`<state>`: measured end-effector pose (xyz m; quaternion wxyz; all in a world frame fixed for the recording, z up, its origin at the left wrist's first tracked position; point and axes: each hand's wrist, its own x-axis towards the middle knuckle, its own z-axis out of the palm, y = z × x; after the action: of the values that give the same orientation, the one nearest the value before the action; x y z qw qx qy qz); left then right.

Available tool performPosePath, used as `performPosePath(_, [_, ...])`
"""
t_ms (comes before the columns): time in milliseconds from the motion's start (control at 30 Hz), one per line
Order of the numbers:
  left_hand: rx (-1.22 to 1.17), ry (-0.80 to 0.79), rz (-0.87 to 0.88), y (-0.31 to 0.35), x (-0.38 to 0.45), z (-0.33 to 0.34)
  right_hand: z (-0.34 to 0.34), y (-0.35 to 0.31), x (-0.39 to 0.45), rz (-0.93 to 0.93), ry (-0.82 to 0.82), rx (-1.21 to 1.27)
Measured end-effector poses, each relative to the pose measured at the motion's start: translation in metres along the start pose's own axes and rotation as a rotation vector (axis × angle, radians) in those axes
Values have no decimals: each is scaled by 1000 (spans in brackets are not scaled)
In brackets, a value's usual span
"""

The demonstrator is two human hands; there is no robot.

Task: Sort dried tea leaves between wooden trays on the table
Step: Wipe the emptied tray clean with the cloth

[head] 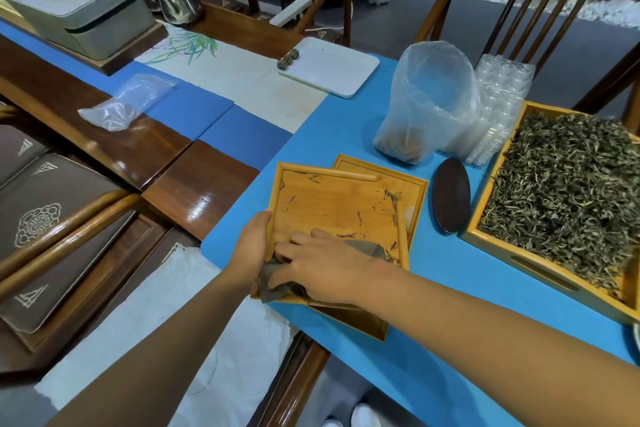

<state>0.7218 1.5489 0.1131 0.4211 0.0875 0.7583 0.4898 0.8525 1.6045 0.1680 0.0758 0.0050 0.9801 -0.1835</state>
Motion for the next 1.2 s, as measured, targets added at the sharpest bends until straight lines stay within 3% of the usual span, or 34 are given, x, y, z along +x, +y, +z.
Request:
performPosePath(233, [-51,-50,-37,-5,-2,-8,-19,22,-14,45,-120,-49])
performPosePath(900, [-47,-38,-32,-22,0,-34,12,20,-31,-10,-92,-2])
performPosePath(1100, [-55,14,-29,-25,-4,-45,8,35,-46,60,-105,-31])
performPosePath(1200, [-81,14,-24,-27,-4,-47,-1,45,-52,151,-60,88])
